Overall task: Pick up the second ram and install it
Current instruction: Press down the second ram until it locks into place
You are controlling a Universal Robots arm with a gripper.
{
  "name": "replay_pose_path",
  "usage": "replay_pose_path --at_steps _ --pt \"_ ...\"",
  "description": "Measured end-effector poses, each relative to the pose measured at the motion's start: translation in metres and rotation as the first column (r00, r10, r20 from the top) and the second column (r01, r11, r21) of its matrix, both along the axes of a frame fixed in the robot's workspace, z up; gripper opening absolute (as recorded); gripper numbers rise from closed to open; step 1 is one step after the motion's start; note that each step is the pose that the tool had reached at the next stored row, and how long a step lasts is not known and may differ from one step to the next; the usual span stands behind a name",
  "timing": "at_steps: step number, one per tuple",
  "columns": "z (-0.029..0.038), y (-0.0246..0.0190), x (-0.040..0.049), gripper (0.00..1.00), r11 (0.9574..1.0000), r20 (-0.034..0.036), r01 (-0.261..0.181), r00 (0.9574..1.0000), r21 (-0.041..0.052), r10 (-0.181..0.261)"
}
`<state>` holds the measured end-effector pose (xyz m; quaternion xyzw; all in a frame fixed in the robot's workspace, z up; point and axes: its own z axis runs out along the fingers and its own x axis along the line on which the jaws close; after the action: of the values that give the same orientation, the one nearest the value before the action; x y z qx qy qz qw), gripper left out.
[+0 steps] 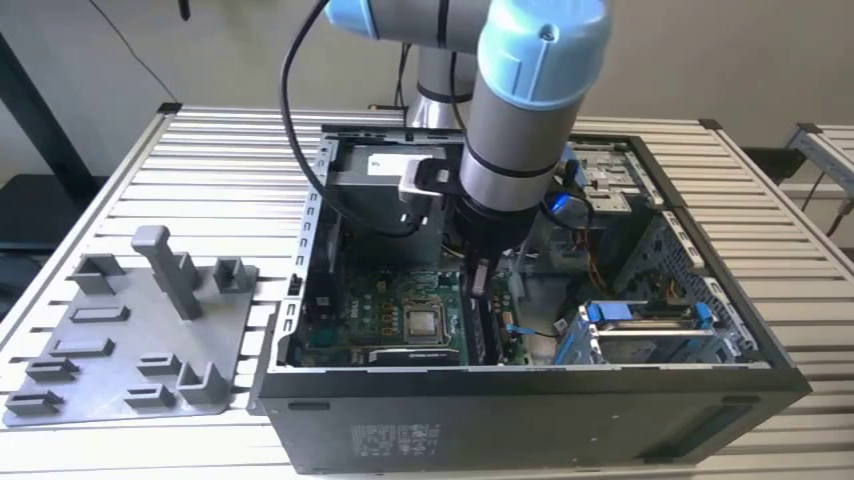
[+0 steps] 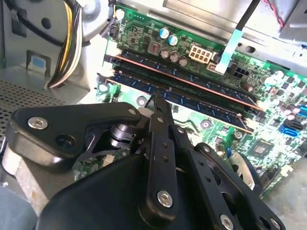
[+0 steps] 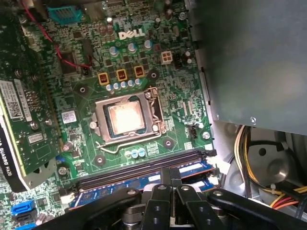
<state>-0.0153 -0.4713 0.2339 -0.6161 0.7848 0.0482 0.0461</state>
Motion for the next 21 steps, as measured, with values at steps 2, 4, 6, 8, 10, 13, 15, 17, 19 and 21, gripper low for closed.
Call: replay_pose_path --at_steps 2,4,6,8,10,13,15,17,19,21 --pt "-0.0001 -0.0041 0.0000 0.11 1.0000 0.0000 -0.002 1.0000 0.0001 0.002" --pt "0.0000 -0.0084 0.0000 0.11 1.0000 -0.0001 -0.003 1.0000 -0.0001 0.003" --pt "0.0000 -0.0124 0.0001 0.11 1.0000 0.0000 -0.005 1.0000 -0.0001 0.005" --pt "-0.0001 -0.0156 0.0002 0.11 1.0000 0.0000 -0.006 1.0000 -0.0001 0.006" --pt "-0.0002 -0.0186 0.0005 0.11 1.0000 0.0001 -0.008 1.0000 0.0002 0.008" --pt "-0.0002 -0.0195 0.0027 0.11 1.0000 0.0000 -0.008 1.0000 0.0002 0.008" --pt "-0.0002 -0.0199 0.0056 0.11 1.0000 -0.0011 -0.008 1.0000 0.0002 0.008" --pt "-0.0004 -0.0204 0.0098 0.11 1.0000 -0.0026 -0.008 1.0000 0.0002 0.008" --pt "-0.0005 -0.0212 0.0121 0.11 1.0000 -0.0033 -0.009 1.0000 0.0002 0.009" --pt "-0.0006 -0.0215 0.0120 0.11 0.9997 -0.0033 -0.023 0.9997 0.0002 0.023"
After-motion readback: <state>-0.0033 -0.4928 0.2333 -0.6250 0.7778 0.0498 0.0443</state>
